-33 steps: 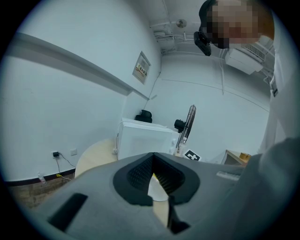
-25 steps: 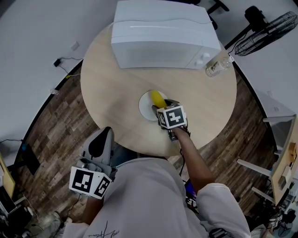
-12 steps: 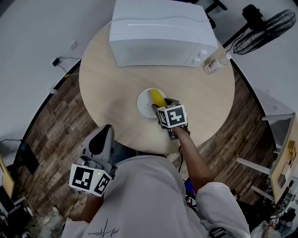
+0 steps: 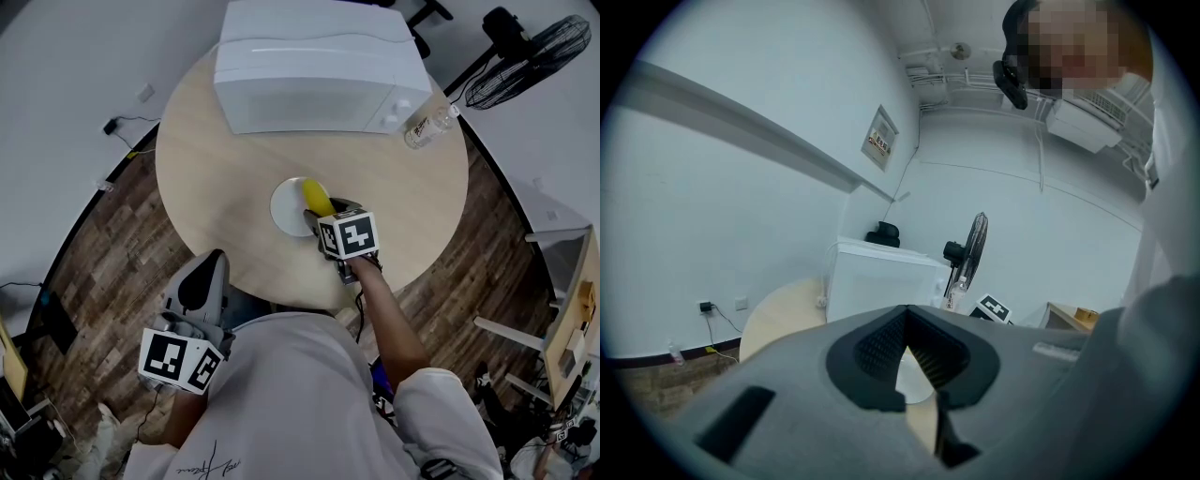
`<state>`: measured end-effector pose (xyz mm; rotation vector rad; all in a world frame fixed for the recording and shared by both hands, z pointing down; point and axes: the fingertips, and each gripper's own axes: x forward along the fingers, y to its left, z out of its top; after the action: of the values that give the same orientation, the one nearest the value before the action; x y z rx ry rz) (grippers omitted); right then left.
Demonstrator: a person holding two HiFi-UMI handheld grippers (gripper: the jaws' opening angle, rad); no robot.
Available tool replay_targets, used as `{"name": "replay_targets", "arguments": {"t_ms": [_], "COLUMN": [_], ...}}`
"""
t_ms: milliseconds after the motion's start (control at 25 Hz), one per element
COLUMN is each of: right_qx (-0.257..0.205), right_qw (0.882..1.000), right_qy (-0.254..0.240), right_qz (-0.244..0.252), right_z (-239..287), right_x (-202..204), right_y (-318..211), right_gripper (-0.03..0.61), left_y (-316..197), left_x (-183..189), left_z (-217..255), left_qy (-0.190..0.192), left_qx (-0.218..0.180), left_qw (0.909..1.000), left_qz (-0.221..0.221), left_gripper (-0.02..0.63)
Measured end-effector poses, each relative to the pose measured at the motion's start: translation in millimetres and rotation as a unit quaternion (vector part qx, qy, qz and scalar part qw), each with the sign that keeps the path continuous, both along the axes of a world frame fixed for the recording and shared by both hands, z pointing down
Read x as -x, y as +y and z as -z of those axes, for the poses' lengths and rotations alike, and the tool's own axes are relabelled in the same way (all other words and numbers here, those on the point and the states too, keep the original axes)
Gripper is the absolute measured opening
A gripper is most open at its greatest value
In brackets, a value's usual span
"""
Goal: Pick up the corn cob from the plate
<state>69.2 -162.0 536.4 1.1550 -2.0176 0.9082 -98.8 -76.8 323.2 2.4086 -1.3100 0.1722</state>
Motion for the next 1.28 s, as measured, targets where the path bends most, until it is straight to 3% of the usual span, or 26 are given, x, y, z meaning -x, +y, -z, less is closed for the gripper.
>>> {"name": "replay_targets", "arguments": {"t_ms": [400, 1280], "right_qx": [-0.001, -0.045], "right_qw": [0.999, 0.997], "right_qy": [-0.043, -0.055], "right_qz": [-0.013, -0.029], "right_z": [13, 47], "right_x": [-5, -22], "right_y": [5, 22], "right_gripper": [0.267, 0.267], "left_y": [4, 13], "left_x": [-9, -18], "left_z": [-1, -6], "left_qy": [-0.001, 0.001], "left_qx": [0.001, 0.003], "left_qw": [1.0, 0.9999], "left_qz": [-0.005, -0.014], "left_gripper": [-0.009, -0.009]}}
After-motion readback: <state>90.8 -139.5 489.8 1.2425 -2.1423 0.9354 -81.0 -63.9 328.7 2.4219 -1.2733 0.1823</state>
